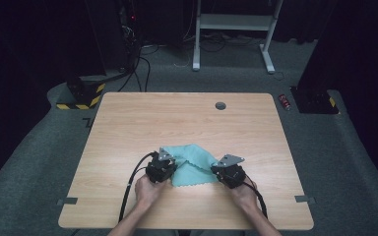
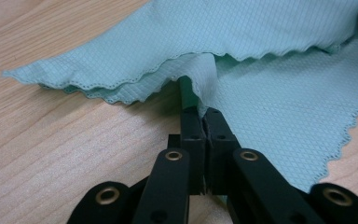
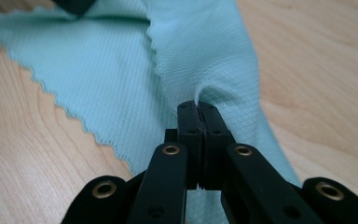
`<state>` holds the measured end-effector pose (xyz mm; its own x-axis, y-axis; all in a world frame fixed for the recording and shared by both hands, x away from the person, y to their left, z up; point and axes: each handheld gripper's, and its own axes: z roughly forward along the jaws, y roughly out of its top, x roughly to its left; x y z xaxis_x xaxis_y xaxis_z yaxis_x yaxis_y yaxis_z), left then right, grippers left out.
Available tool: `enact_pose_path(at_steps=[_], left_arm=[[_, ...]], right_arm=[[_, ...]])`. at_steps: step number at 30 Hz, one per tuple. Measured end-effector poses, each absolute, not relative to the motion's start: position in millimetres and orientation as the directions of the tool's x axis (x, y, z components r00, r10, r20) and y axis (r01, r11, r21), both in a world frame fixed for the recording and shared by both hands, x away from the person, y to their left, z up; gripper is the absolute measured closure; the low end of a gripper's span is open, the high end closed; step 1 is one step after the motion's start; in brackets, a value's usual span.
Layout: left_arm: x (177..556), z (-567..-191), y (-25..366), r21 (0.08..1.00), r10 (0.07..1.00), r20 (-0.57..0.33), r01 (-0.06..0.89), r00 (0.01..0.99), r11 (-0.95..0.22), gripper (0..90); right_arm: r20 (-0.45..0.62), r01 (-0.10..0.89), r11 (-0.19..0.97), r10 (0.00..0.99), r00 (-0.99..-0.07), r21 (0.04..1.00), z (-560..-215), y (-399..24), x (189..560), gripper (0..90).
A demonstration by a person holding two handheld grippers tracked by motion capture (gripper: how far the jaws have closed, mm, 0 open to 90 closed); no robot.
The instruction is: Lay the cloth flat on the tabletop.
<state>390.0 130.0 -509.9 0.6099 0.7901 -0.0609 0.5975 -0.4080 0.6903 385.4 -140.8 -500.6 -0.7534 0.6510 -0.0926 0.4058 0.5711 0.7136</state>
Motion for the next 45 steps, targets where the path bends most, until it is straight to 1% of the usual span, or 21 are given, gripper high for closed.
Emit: enact_pose_path(at_steps=[7,11,14,20,26,29,32,37,39,41,43,45], left_arm=[[390,-509,133,0.692,0.787,-0.059,0.594,0.614,-0.411,88.6],[390,-509,136,0.694,0.789,-0.061,0.594,0.611,-0.406,88.6],[390,-508,138,0.695,0.792,-0.069,0.599,0.607,-0.398,88.6],[390,-508,143,0.697,0.798,-0.071,0.601,0.599,-0.39,88.5],[390,-509,144,0.696,0.795,-0.077,0.604,0.602,-0.389,88.4],[390,-510,143,0.693,0.794,-0.08,0.606,0.603,-0.39,88.2],[388,-509,144,0.696,0.791,-0.091,0.607,0.605,-0.384,85.9],[382,-507,150,0.703,0.792,-0.1,0.606,0.603,-0.372,71.9],[377,-504,153,0.715,0.793,-0.108,0.601,0.6,-0.357,67.0],[372,-503,156,0.716,0.792,-0.119,0.604,0.599,-0.35,64.2],[366,-502,157,0.717,0.788,-0.114,0.599,0.605,-0.356,63.3],[360,-503,156,0.713,0.783,-0.114,0.599,0.611,-0.363,63.2]], right_arm=[[-0.053,0.429,0.51,0.687,-0.725,0.746,-480,-149,397,89.1],[-0.055,0.438,0.498,0.705,-0.707,0.748,-474,-150,407,89.3],[-0.036,0.466,0.468,0.733,-0.679,0.751,-473,-152,419,89.3],[-0.029,0.521,0.433,0.789,-0.614,0.736,-479,-154,442,89.3],[-0.036,0.574,0.411,0.833,-0.552,0.708,-494,-156,461,88.8],[-0.014,0.607,0.38,0.855,-0.519,0.698,-500,-161,466,81.5],[0.002,0.596,0.359,0.856,-0.518,0.718,-496,-166,461,77.0],[-0.003,0.553,0.361,0.839,-0.544,0.751,-483,-176,440,71.6],[-0.007,0.539,0.37,0.829,-0.559,0.756,-482,-181,430,71.8],[0.0,0.538,0.385,0.813,-0.582,0.75,-484,-185,419,72.3],[-0.018,0.529,0.427,0.79,-0.613,0.734,-489,-187,408,73.1],[-0.016,0.533,0.443,0.779,-0.626,0.721,-493,-187,399,73.2]])
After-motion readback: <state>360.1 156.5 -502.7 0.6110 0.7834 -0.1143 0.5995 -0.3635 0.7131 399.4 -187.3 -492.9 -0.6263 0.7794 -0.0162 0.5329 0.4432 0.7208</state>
